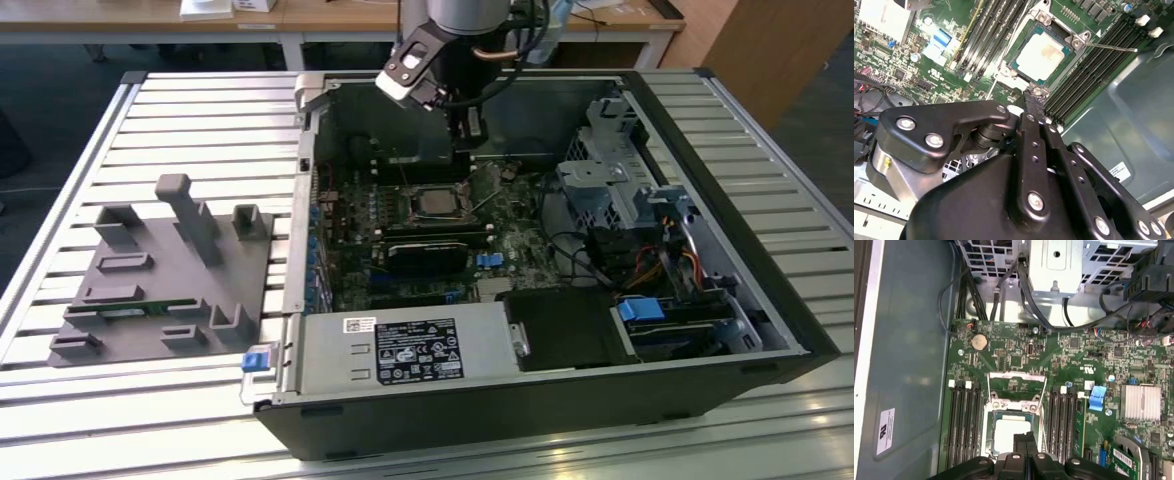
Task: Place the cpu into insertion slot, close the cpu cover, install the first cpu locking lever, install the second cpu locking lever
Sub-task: 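Close the cpu cover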
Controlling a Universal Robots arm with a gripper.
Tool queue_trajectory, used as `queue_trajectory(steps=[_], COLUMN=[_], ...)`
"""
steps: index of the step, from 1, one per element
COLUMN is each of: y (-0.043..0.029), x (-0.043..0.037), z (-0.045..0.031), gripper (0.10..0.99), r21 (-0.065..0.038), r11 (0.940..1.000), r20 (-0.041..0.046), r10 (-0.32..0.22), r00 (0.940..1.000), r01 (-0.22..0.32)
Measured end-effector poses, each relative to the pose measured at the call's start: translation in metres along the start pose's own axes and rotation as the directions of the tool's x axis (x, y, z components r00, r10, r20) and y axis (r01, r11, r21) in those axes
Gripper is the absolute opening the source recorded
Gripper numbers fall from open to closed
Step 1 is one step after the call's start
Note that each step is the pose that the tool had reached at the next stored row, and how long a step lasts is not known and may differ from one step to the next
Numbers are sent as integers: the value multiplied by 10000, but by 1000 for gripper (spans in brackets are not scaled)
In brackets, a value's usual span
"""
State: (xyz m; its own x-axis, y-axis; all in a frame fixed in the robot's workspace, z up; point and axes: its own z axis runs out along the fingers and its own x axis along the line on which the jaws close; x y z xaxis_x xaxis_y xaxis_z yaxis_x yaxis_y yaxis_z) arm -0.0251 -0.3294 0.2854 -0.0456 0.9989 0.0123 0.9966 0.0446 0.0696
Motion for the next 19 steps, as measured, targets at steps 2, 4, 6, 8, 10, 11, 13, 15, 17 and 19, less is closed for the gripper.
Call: queue_trajectory(steps=[2, 4, 6, 8, 10, 11, 13, 15, 17, 19], y=[27, 60, 94, 132, 171, 191, 213, 219, 235, 266], x=[-1, -3, -4, -6, -8, -9, -8, -8, -7, -8], z=[1, 4, 6, 9, 12, 14, 26, 48, 68, 97], gripper=[106, 106, 106, 106, 106, 106, 106, 106, 106, 106], r21=[3, 5, 6, 6, 6, 6, 6, 5, 4, 5], r11=[10000, 10000, 10000, 10000, 10000, 10000, 10000, 10000, 9998, 9997], r20=[1, 1, 1, 0, 1, 1, 0, 7, 16, 18], r10=[0, 0, 0, 1, 0, 0, 5, 83, 202, 250], r00=[10000, 10000, 10000, 10000, 10000, 10000, 10000, 10000, 9998, 9997], r01=[0, 0, 0, -1, 0, 0, -5, -83, -202, -250])
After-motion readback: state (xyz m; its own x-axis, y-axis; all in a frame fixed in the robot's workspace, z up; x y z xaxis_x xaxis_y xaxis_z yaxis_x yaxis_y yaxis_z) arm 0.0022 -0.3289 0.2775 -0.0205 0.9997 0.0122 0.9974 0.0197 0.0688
